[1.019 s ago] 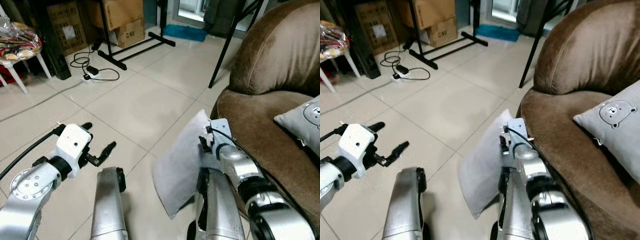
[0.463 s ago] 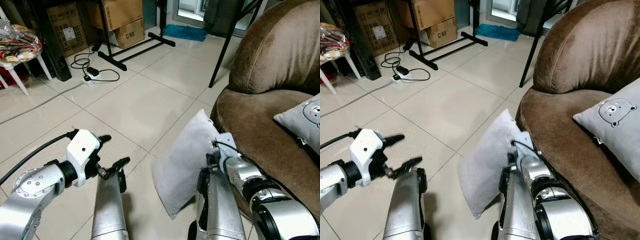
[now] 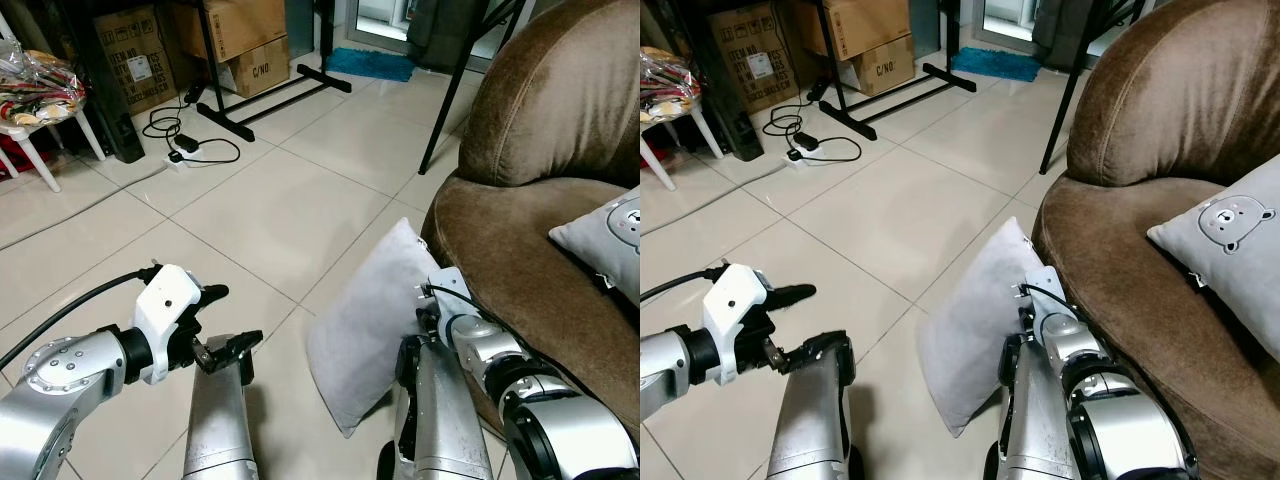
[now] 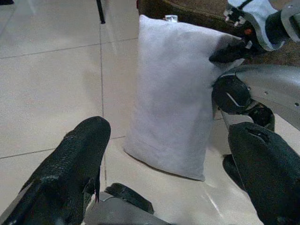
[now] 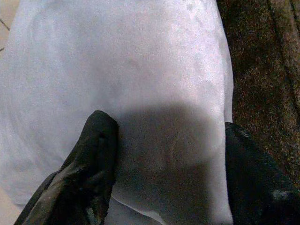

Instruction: Move the pillow to the sofa from floor

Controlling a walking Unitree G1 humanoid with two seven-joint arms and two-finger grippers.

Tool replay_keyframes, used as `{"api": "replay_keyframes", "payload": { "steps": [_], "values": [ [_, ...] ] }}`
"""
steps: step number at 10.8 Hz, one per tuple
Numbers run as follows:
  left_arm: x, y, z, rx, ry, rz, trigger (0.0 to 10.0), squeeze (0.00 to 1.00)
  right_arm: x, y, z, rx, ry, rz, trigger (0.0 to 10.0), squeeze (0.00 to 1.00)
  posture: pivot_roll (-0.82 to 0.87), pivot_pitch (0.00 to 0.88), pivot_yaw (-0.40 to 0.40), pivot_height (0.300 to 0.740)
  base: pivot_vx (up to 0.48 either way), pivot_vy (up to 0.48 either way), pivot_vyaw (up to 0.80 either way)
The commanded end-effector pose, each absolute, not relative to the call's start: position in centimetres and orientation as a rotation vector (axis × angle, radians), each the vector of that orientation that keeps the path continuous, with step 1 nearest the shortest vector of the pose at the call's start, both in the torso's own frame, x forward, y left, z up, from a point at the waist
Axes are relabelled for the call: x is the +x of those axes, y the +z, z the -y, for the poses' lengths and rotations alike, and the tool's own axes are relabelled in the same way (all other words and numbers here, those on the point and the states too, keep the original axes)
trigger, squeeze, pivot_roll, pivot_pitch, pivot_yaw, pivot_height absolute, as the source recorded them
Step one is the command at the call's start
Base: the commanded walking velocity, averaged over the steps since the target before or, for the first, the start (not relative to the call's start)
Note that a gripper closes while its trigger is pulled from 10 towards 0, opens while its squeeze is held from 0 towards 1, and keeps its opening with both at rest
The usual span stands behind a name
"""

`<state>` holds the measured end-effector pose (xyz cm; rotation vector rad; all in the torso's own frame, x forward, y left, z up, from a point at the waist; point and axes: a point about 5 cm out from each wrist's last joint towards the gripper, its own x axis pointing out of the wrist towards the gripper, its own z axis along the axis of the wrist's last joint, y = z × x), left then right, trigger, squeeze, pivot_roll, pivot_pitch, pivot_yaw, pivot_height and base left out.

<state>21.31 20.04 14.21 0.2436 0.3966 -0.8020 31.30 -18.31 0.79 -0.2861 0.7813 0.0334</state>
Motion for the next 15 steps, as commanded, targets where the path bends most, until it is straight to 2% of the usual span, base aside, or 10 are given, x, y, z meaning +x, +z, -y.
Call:
{"api": "replay_keyframes", "payload": {
  "steps": [1, 12, 15],
  "values": [
    [21.3, 14.6, -19.7, 0.254, -0.825, -0.392, 10.0, 0.00, 31.3, 0.8, 18.4, -0.291, 0.036, -0.792, 0.0, 0.00, 0.12, 0.000, 0.029, 0.420, 0.000, 0.000, 0.00],
    [21.7, 14.2, -19.3, 0.246, -0.838, -0.400, 10.0, 0.00, 31.4, 0.8, 17.8, -0.296, 0.087, -0.797, 0.0, 0.00, 0.11, 0.000, 0.022, 0.420, 0.000, 0.000, 0.00],
    [22.4, 14.5, -19.8, 0.240, -0.723, -0.332, 10.0, 0.00, 32.8, 2.3, 15.4, -0.169, 0.221, -0.651, 0.0, 0.00, 0.10, 0.000, 0.006, 0.420, 0.000, 0.000, 0.00]
  ]
}}
